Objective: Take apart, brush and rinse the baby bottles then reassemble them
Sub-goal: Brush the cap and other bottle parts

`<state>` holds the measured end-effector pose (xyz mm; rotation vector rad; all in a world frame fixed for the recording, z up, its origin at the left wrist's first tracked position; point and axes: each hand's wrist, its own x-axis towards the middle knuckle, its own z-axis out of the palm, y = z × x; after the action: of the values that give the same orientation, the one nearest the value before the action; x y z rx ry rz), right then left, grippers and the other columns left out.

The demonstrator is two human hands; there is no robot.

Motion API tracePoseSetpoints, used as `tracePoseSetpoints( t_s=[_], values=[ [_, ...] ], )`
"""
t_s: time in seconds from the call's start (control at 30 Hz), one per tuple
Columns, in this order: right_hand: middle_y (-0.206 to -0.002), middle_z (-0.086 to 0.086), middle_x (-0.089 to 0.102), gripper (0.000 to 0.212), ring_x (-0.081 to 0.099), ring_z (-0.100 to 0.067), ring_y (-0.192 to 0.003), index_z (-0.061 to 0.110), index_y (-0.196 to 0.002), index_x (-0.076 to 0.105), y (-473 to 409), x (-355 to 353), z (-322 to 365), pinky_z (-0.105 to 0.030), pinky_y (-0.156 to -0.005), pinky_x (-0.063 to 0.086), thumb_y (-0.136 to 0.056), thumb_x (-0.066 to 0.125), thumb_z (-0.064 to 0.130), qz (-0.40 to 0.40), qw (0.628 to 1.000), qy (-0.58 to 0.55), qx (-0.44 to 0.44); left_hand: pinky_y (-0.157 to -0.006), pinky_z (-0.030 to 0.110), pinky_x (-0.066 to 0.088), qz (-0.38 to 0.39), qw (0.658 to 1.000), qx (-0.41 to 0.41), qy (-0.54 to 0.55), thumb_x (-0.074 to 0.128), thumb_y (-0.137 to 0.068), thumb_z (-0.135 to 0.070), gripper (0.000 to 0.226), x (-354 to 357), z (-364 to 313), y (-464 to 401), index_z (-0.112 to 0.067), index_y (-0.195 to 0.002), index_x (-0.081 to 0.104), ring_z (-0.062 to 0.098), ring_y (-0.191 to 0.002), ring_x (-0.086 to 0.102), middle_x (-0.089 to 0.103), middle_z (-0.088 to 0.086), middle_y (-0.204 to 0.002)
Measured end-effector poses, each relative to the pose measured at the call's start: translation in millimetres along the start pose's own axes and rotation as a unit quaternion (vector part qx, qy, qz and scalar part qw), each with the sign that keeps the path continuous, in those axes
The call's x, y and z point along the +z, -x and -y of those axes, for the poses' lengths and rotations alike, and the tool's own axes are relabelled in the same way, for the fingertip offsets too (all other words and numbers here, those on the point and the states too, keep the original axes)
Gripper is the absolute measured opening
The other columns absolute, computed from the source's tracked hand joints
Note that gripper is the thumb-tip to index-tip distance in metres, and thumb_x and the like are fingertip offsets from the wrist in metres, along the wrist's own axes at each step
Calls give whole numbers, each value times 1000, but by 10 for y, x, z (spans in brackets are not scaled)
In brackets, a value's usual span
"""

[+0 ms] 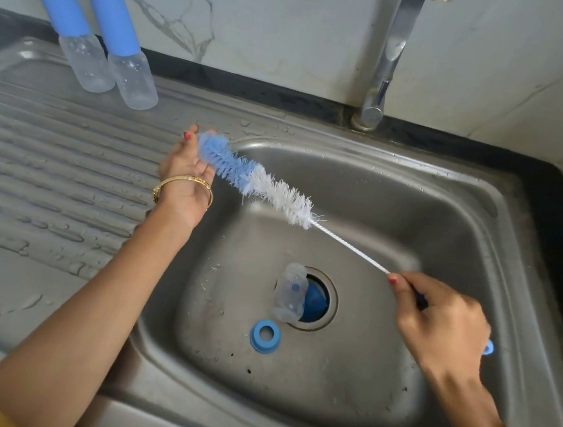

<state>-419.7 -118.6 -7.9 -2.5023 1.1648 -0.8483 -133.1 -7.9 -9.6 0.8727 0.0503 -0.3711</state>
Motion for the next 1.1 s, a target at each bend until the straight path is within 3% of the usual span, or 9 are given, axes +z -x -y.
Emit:
tracePoseSetpoints(
  t_s=[0.1, 0.2, 0.27, 0.4, 0.5, 0.57, 0.7, 0.93, 1.1],
  values=[
    [-42, 5, 45, 32, 42, -17, -43, 19, -53, 65, -54, -56, 5, -22, -46, 30, -83, 67, 29, 197, 957, -166, 135, -79, 24, 53, 37, 999, 15, -3, 42, -98, -16, 17, -14, -35, 14, -19, -87, 54, 4, -70, 67, 71, -9, -68],
    [-41, 7, 27, 42, 17, -3, -33, 16, -46, 51, -152, -167, -14, -10, -31, 14, -55, 76, 48, 407, 760, -405, 305, -75, 25, 55, 99, 995, 2, 6, 39, -99, -16, 23, -31, -71, 39, -19, -87, 57, 7, -74, 66, 69, -8, -72],
    [-42, 9, 22, 46, 13, -1, -33, 18, -46, 49, -156, -194, -32, -6, -32, 11, -43, 77, 55, 463, 701, -429, 331, -76, 26, 55, 146, 987, -19, 62, 39, -98, -15, 34, -40, -100, 47, -20, -80, 67, 10, -77, 66, 68, -6, -75],
    [-41, 8, 34, 39, 24, -6, -36, 16, -62, 55, -88, -113, -36, -14, -34, 19, -68, 71, 51, 383, 837, -322, 222, -73, 24, 54, 122, 991, -17, 42, 40, -98, -18, 28, -26, -81, 62, -21, -83, 63, 8, -76, 67, 68, -7, -74],
    [-50, 6, 52, 26, 51, -18, -50, 17, -65, 58, -37, 33, -75, -23, -49, 33, -81, 70, 35, 169, 981, -64, 66, -71, 24, 55, 41, 999, 2, -16, 47, -96, -14, 15, 16, 8, 91, -16, -85, 56, 4, -68, 67, 69, -8, -65],
    [-61, -4, 62, 21, 61, -31, -57, 14, -70, 65, -27, 40, -104, -25, -50, 38, -83, 61, 30, 14, 1000, 11, -10, -79, 25, 54, 32, 998, 5, -46, 50, -95, -13, 12, 66, 56, 125, -15, -85, 57, 4, -68, 67, 70, -8, -64],
    [-57, -6, 65, 32, 63, -30, -51, 14, -76, 72, 23, 15, -95, -26, -47, 44, -83, 49, 34, -40, 996, 3, -84, -88, 28, 51, 46, 998, -8, -42, 46, -96, -18, 12, 74, 49, 131, -15, -92, 57, 7, -72, 67, 71, -6, -67],
    [-52, 6, 54, 24, 52, -9, -59, 21, -58, 63, 2, -142, 98, -28, -54, 34, -74, 53, 36, 151, 959, -202, 131, -85, 24, 53, 112, 993, -26, 5, 39, -99, -18, 23, 13, -16, 104, -15, -90, 60, 5, -77, 66, 70, -5, -74],
    [-39, 8, 21, 28, 14, -4, -31, 17, -45, 49, -119, -198, 105, -13, -31, 11, -72, 53, 22, 425, 722, -407, 364, -86, 27, 52, 168, 981, -43, 88, 40, -96, -21, 43, -3, -54, 138, -18, -73, 75, 8, -80, 66, 68, -5, -79]
  ],
)
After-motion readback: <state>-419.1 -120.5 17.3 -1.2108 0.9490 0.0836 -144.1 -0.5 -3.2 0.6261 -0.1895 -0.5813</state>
